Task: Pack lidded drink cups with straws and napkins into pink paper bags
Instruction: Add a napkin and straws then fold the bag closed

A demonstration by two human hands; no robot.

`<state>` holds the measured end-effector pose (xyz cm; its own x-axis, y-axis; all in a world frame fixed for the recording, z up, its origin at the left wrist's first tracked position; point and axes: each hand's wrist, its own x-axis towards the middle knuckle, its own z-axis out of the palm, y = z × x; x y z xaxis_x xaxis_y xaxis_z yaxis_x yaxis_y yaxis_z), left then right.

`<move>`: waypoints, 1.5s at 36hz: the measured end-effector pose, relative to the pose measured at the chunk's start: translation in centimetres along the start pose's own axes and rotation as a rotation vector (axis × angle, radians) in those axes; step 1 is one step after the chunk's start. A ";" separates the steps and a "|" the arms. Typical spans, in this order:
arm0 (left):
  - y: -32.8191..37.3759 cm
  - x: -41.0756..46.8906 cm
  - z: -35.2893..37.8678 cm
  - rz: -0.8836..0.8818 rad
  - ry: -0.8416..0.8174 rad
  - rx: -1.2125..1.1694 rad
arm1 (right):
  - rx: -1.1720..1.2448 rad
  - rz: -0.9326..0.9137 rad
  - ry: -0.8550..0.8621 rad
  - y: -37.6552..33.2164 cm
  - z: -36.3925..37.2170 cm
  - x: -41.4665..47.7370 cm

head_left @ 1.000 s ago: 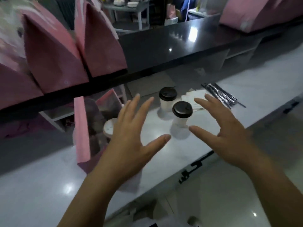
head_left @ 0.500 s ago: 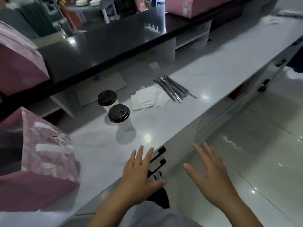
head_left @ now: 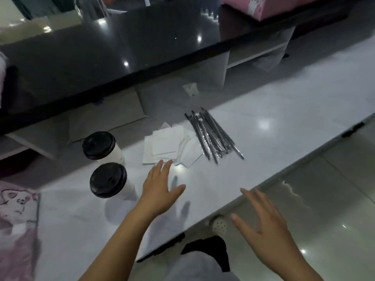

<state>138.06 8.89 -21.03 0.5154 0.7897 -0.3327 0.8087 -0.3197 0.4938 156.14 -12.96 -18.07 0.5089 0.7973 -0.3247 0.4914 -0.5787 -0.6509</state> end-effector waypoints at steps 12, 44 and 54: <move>-0.5 10.4 -0.8 -0.158 0.313 -0.096 | -0.018 0.028 -0.158 1.0 -6.3 10.5; 6.0 10.3 2.2 -0.582 0.752 -0.567 | -0.201 -0.616 -0.767 -0.4 -13.5 28.6; 16.5 5.2 1.1 -0.563 0.705 -0.669 | -0.091 -0.766 -0.760 -2.6 -15.1 31.2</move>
<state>154.37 7.16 -15.55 -0.3224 0.9208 -0.2197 0.4518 0.3536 0.8191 181.35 10.86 -16.14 -0.5120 0.8319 -0.2139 0.5586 0.1333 -0.8187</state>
